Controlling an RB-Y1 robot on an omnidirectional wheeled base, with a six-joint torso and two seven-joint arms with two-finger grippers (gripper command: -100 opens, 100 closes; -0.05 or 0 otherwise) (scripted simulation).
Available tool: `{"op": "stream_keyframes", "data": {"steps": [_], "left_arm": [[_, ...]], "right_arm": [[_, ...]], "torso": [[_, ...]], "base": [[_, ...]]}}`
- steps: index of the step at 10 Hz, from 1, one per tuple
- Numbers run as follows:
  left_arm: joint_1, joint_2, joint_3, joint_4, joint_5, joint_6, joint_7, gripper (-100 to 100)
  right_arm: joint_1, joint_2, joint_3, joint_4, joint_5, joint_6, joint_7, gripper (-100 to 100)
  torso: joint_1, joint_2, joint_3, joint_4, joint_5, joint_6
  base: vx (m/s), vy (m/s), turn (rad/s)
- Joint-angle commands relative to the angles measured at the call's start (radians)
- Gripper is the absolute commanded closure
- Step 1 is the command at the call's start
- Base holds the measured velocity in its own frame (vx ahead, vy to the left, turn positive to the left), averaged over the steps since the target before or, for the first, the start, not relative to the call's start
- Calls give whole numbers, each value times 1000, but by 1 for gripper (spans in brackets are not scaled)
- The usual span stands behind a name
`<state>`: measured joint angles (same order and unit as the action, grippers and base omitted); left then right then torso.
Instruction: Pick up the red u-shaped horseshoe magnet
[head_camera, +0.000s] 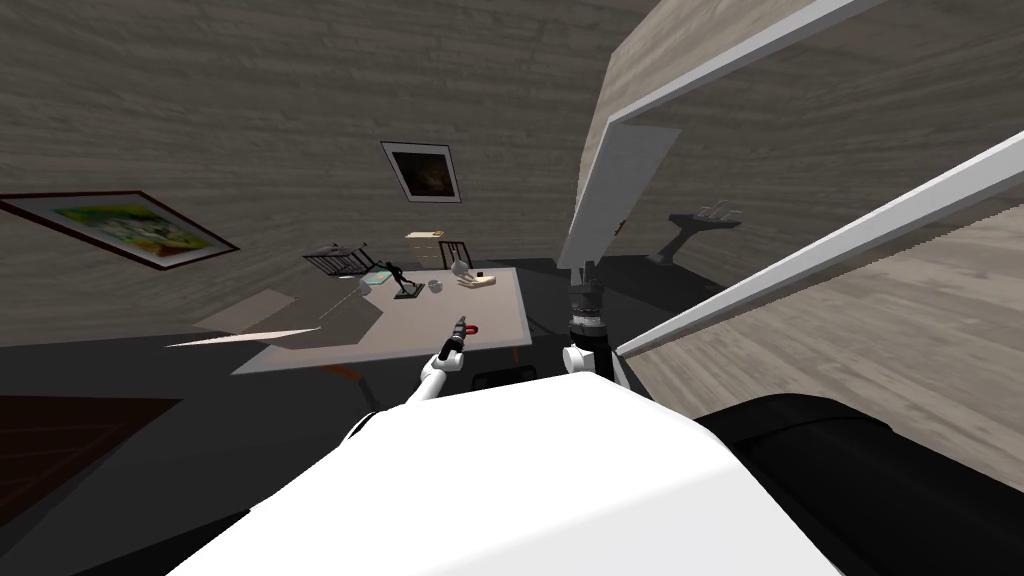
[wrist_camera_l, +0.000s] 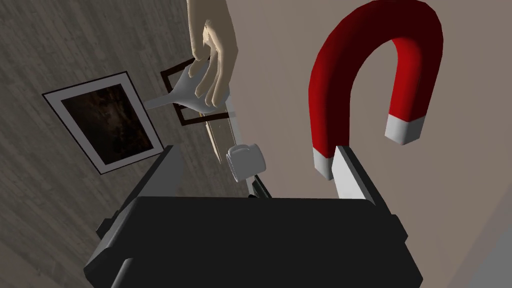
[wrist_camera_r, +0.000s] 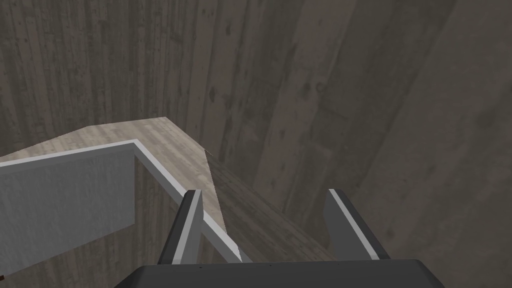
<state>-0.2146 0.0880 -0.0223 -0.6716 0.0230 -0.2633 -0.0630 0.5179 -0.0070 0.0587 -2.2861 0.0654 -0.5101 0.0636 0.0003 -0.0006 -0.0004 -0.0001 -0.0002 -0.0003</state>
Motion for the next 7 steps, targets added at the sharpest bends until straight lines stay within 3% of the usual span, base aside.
{"op": "stream_keyframes", "data": {"steps": [1,3,6,7], "left_arm": [[-29,-10,5,50,-2,10,5,-100],[-29,-10,5,69,-2,10,5,-100],[-80,-24,13,176,-5,27,20,-100],[-80,-24,13,176,-5,27,20,-100]], "right_arm": [[0,0,0,0,0,0,0,0],[0,0,0,0,0,0,0,0],[0,0,0,0,0,0,0,0],[0,0,0,0,0,0,0,0]], "torso": [[0,0,0,0,0,0],[0,-1,0,0,0,0],[0,-1,0,0,0,0],[1,-1,-1,0,0,0]], "base": [[25,11,-29],[17,6,-5],[25,13,-27],[24,11,-11]]}}
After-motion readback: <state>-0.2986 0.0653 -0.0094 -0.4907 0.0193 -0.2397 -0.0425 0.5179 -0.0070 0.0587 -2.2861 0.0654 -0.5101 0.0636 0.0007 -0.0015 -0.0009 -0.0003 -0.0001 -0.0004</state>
